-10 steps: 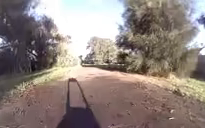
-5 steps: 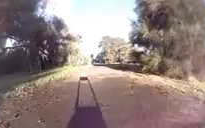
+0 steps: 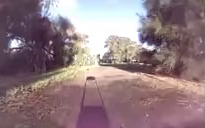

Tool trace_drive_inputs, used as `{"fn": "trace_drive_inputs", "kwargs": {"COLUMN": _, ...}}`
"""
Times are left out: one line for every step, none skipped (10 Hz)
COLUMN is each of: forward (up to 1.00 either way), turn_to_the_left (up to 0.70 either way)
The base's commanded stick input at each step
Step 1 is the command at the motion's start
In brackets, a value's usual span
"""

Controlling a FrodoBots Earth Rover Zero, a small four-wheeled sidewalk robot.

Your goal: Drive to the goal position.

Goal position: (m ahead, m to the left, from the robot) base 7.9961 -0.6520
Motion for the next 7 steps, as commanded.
{"fn": "trace_drive_inputs", "kwargs": {"forward": 1.00, "turn_to_the_left": 0.00}}
{"fn": "trace_drive_inputs", "kwargs": {"forward": 1.00, "turn_to_the_left": 0.00}}
{"fn": "trace_drive_inputs", "kwargs": {"forward": 1.00, "turn_to_the_left": 0.00}}
{"fn": "trace_drive_inputs", "kwargs": {"forward": 1.00, "turn_to_the_left": 0.00}}
{"fn": "trace_drive_inputs", "kwargs": {"forward": 1.00, "turn_to_the_left": 0.00}}
{"fn": "trace_drive_inputs", "kwargs": {"forward": 1.00, "turn_to_the_left": 0.00}}
{"fn": "trace_drive_inputs", "kwargs": {"forward": 1.00, "turn_to_the_left": 0.00}}
